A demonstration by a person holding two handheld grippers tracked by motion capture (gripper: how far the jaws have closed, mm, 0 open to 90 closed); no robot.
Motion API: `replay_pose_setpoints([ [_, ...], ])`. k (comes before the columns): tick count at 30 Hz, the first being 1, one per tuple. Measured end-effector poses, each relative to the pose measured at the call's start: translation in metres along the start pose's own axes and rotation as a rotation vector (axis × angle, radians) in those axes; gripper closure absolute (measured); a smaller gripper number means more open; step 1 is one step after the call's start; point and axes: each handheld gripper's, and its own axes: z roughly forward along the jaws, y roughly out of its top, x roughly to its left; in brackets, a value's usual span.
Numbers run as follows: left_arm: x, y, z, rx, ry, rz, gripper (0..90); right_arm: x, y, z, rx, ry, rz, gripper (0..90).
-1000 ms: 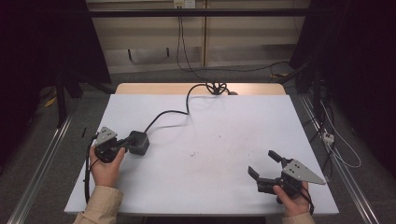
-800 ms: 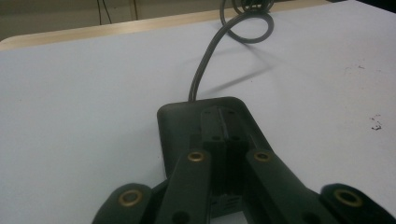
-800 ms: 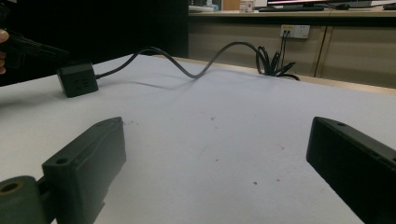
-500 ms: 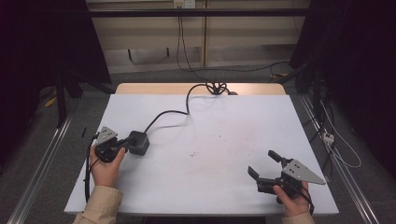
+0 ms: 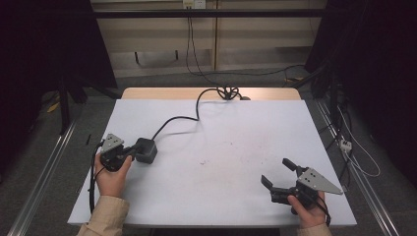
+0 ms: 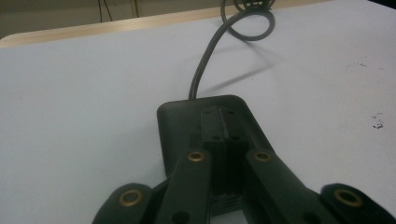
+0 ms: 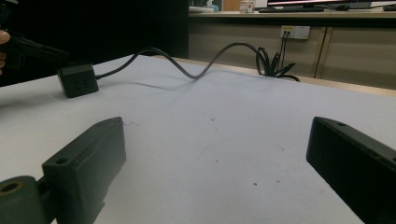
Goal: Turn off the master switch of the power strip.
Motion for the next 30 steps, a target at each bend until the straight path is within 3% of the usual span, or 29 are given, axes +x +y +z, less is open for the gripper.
replay_pose_setpoints([
  [13, -0.0004, 0.0, -0.0002, -0.005, 0.003, 0.001, 90.0, -0.0008, 0.0, 0.0, 0.001, -0.005, -0.001, 4.2],
  [19, 0.001, -0.0005, -0.0003, -0.014, -0.006, -0.019, 90.0, -0.0007, 0.0001, 0.0002, -0.001, -0.006, 0.001, 4.2],
  [21, 0.0019, -0.0001, -0.0018, -0.037, -0.016, -0.041, 90.0, -0.0008, 0.0001, 0.0002, 0.0, -0.005, 0.0, 4.2],
  [30, 0.0003, 0.0011, -0.0033, -0.052, -0.008, -0.041, 90.0, -0.0011, 0.0001, 0.0004, 0.0, -0.004, -0.001, 4.2],
])
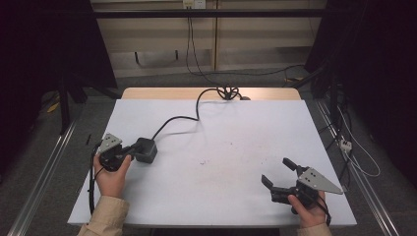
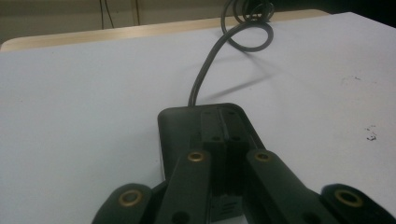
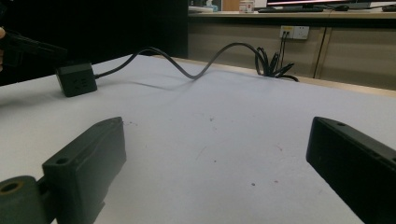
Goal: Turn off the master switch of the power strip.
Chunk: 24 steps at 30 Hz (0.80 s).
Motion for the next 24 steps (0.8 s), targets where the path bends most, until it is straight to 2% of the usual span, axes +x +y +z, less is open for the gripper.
replay_pose_setpoints([
  [4, 0.0, 0.002, -0.005, -0.04, 0.001, -0.01, 90.0, -0.001, 0.0, 0.0, 0.0, 0.001, 0.0, 4.2],
  [7, 0.0, 0.003, -0.007, -0.042, -0.006, -0.011, 87.5, -0.001, 0.0, 0.0, 0.003, 0.001, 0.002, 4.2],
  [13, -0.003, 0.003, -0.009, -0.048, -0.026, -0.018, 65.0, 0.0, 0.0, 0.002, 0.003, 0.006, -0.003, 4.2],
  [17, -0.005, 0.004, -0.011, -0.052, -0.042, -0.031, 55.1, 0.0, -0.001, 0.002, 0.004, 0.01, 0.0, 4.2],
  [21, -0.006, 0.004, -0.015, -0.056, -0.06, -0.048, 41.5, -0.001, 0.0, 0.003, 0.002, 0.011, -0.001, 4.2],
  [24, -0.007, 0.004, -0.017, -0.062, -0.077, -0.047, 34.5, -0.001, 0.001, 0.002, 0.001, 0.012, -0.003, 4.2],
])
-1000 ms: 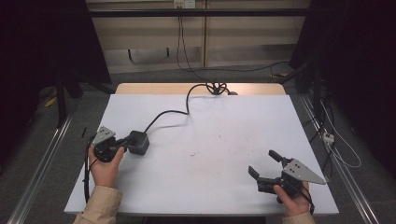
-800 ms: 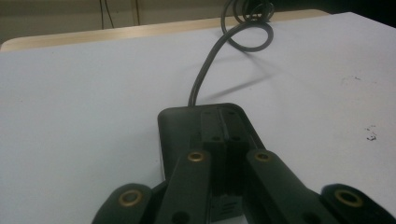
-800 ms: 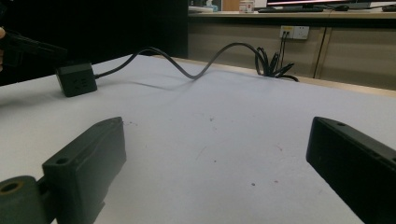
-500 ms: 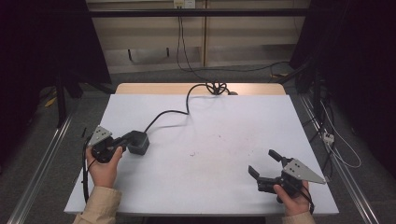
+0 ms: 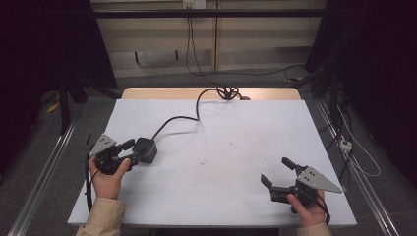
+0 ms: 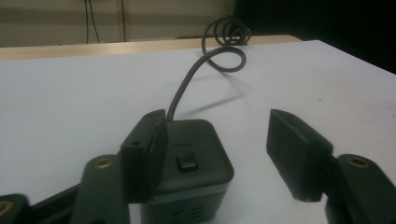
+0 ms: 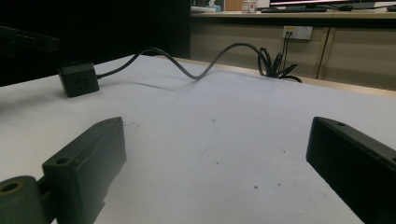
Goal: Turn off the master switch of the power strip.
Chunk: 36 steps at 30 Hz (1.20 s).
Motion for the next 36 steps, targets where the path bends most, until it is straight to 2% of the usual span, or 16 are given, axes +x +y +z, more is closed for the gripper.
replay_pose_setpoints([
  [5, -0.003, -0.002, -0.003, 0.011, -0.036, 0.017, 28.0, 0.0, 0.0, -0.001, -0.001, -0.002, 0.003, 4.2],
  [10, -0.005, -0.003, -0.008, -0.018, -0.069, -0.004, 23.3, 0.0, 0.0, -0.001, -0.001, -0.005, 0.004, 4.2],
  [14, -0.007, -0.004, -0.008, -0.012, -0.094, 0.01, 21.0, 0.0, 0.0, -0.001, -0.001, -0.004, 0.005, 4.2],
  [22, -0.01, -0.005, -0.009, -0.011, -0.133, 0.008, 18.6, 0.0, 0.0, -0.001, -0.001, -0.001, 0.005, 4.2],
  [31, -0.013, -0.012, -0.012, -0.001, -0.142, 0.026, 14.1, 0.001, 0.0, -0.001, -0.001, -0.002, 0.009, 4.2],
  [36, -0.015, -0.016, -0.013, -0.002, -0.139, 0.051, 11.4, 0.001, 0.0, -0.001, -0.001, -0.001, 0.002, 4.2],
])
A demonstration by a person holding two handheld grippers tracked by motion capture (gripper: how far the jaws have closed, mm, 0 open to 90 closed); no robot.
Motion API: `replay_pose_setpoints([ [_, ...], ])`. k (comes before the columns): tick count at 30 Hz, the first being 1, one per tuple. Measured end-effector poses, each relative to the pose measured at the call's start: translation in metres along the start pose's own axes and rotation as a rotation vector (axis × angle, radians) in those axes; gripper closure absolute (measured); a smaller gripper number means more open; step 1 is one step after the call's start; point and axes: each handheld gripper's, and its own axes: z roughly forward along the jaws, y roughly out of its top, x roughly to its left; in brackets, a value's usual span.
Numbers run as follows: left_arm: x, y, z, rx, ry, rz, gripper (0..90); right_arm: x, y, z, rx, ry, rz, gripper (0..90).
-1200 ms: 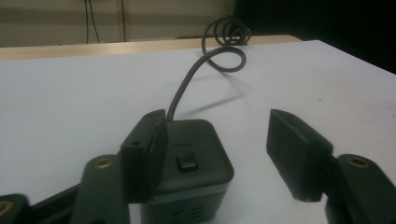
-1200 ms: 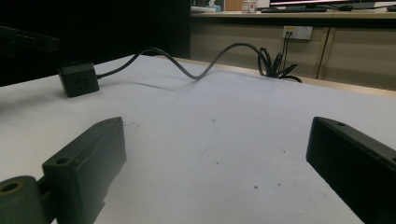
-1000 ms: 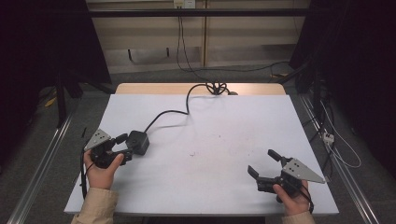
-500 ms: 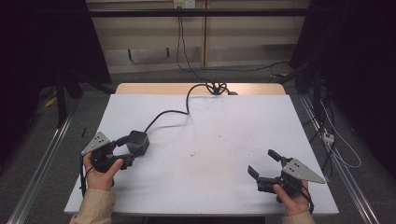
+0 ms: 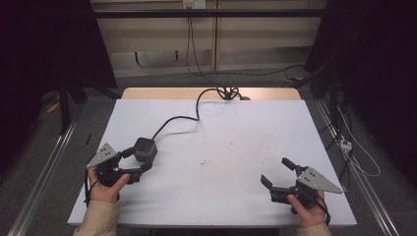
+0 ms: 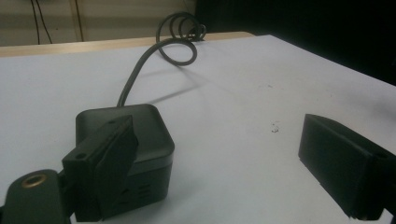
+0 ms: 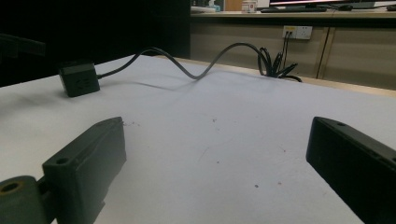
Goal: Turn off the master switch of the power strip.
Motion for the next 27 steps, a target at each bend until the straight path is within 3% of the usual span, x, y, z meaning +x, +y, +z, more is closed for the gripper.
replay_pose_setpoints([
  [7, 0.001, -0.007, -0.002, 0.021, 0.001, -0.002, 11.3, 0.0, 0.0, 0.0, -0.003, -0.002, 0.003, 4.3],
  [18, 0.001, -0.018, -0.012, 0.008, 0.016, -0.022, 10.5, 0.0, -0.001, 0.0, 0.004, -0.001, 0.001, 4.2],
  [21, -0.001, -0.022, -0.012, 0.021, 0.017, -0.009, 10.5, 0.001, -0.001, 0.0, 0.004, -0.001, -0.001, 4.2],
  [27, -0.002, -0.021, -0.012, -0.003, 0.037, 0.006, 8.4, 0.001, -0.001, 0.001, 0.009, 0.004, -0.002, 4.2],
])
